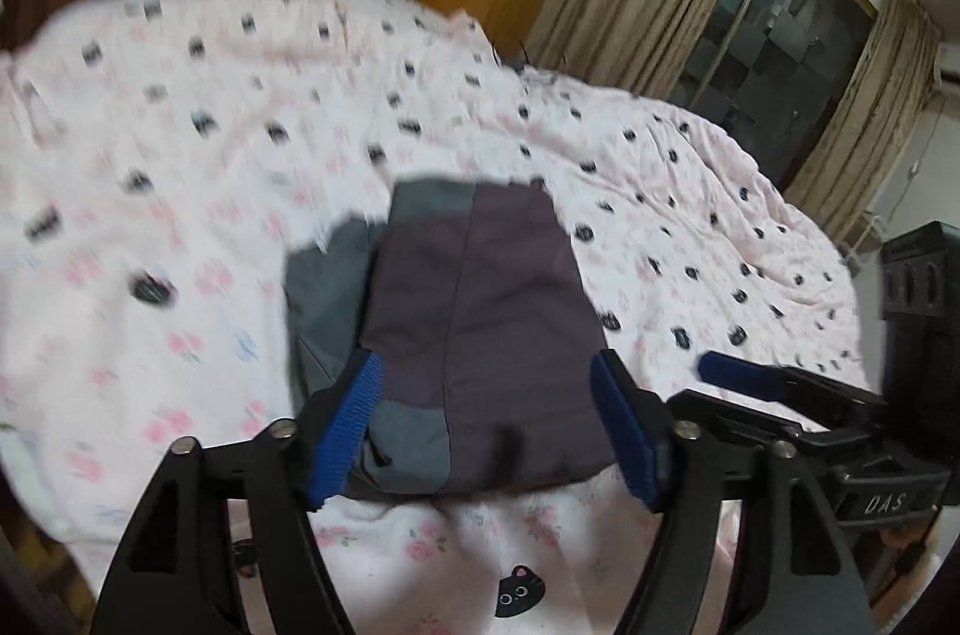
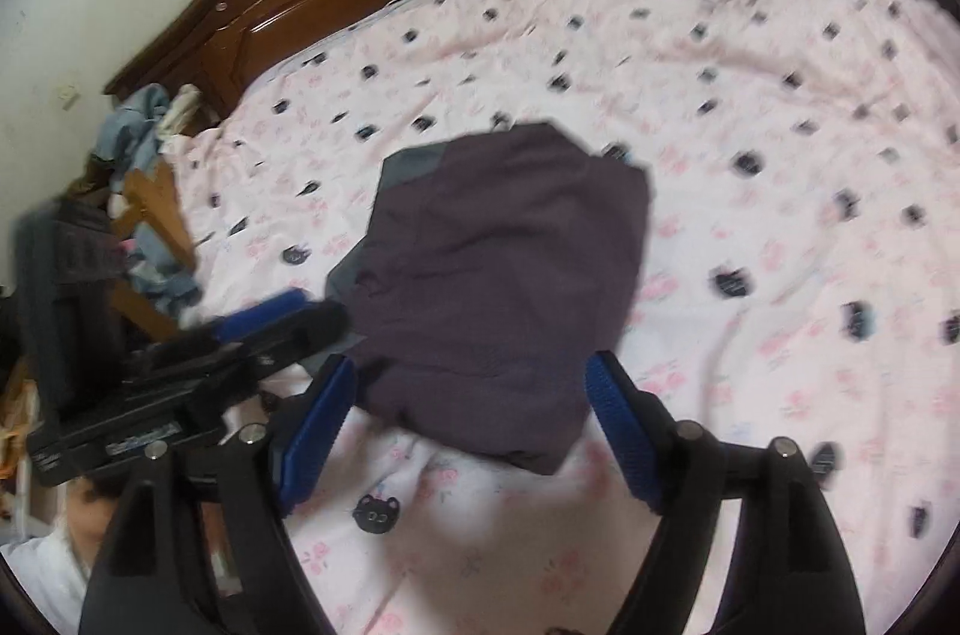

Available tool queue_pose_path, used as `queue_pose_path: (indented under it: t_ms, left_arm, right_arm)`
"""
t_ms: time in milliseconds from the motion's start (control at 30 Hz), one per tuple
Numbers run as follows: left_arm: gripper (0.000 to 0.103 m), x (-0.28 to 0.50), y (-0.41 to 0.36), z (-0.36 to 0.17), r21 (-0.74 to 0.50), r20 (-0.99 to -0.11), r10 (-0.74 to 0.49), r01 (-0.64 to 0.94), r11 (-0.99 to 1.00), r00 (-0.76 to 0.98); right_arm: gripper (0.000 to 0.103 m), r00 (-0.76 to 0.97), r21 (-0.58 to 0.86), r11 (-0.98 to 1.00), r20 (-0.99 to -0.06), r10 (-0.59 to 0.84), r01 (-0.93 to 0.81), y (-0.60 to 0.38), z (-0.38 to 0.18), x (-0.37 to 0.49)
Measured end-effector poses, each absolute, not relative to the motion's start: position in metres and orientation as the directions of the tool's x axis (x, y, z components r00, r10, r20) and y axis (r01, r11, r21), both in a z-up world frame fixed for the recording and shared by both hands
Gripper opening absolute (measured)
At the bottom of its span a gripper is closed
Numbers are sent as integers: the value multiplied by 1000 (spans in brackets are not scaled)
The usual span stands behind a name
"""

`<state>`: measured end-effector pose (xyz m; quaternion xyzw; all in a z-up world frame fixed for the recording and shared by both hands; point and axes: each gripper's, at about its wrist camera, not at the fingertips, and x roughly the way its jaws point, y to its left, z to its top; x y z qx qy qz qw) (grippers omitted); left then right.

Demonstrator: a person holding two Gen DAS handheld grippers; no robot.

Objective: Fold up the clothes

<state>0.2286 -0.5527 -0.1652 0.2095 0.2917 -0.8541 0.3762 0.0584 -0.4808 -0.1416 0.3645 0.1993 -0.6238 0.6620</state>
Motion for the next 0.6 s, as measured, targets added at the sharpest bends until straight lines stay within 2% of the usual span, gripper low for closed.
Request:
queue_pose_path:
  t_ms: [167, 267, 600]
  left_arm:
    - [69, 224, -534, -143, -234, -579, -603, 821, -521, -548]
    - [69, 221, -523, -132, -174, -579, -644, 848, -501, -499]
    - [69, 220, -507, -130, -107, -619, -665, 883, -457, -418]
  right_arm:
    - [92, -22, 131, -154, -690, -723, 979, -452, -113, 65]
    - [93, -84, 84, -191, -680, -729, 978, -441, -105, 68]
    - [93, -100, 97, -221, -675, -731, 970, -421, -95, 66]
